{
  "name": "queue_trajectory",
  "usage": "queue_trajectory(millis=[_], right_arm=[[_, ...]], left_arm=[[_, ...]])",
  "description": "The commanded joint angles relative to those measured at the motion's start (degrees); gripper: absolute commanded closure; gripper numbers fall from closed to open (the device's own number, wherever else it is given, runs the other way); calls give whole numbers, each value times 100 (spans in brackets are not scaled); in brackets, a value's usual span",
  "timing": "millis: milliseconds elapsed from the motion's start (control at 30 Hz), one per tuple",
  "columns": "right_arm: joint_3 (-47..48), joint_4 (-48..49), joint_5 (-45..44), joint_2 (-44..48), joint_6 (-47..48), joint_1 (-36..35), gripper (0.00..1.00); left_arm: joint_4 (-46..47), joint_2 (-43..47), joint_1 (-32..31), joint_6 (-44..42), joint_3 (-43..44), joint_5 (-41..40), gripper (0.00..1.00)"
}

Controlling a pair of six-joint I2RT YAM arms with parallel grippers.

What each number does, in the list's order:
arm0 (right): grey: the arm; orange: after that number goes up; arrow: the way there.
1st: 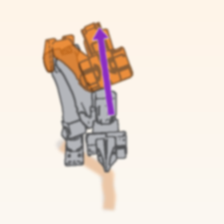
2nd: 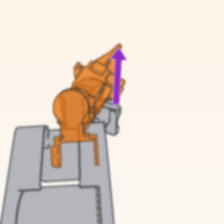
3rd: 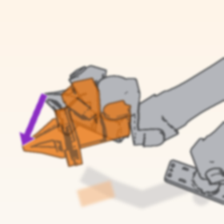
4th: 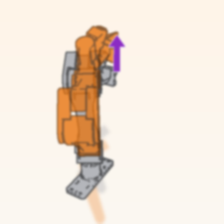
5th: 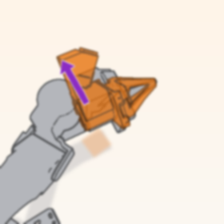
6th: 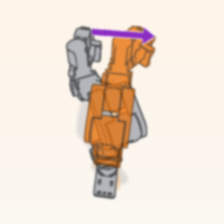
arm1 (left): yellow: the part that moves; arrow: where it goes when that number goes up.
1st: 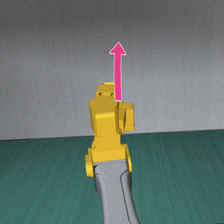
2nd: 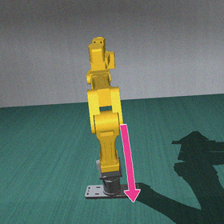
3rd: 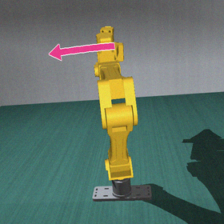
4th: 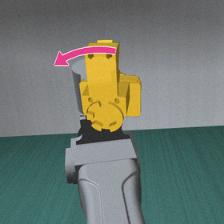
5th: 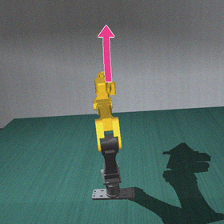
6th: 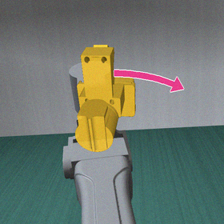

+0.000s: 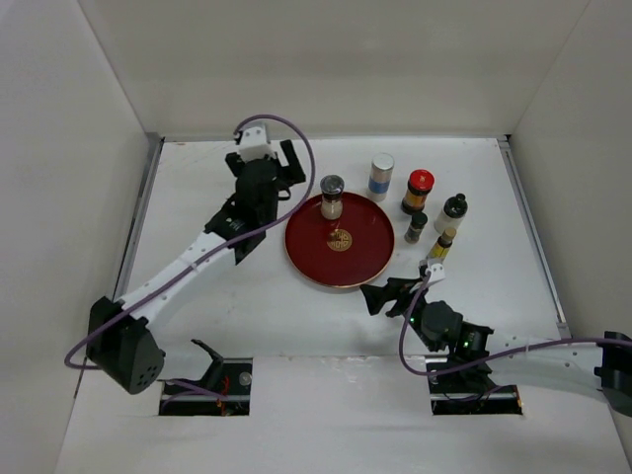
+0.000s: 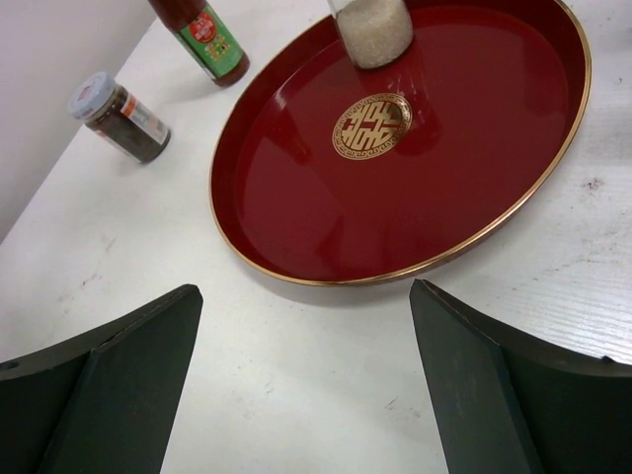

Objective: Organize the condiment bottles

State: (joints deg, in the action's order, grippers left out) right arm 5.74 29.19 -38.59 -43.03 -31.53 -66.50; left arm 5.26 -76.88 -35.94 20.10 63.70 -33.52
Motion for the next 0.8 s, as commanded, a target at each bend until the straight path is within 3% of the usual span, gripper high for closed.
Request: queue_trajectory(millis=[0, 233, 767], right_arm=[[41, 351, -26, -4, -46, -34, 7], [94, 359, 9, -144, -38, -25, 6], [138, 359, 18, -224, -29, -16, 6]], left_arm=[[-507, 209, 424, 29, -288, -279, 19], [-438, -353, 1093, 12, -183, 108, 23], [300, -1311, 1428, -331, 46, 82, 27]])
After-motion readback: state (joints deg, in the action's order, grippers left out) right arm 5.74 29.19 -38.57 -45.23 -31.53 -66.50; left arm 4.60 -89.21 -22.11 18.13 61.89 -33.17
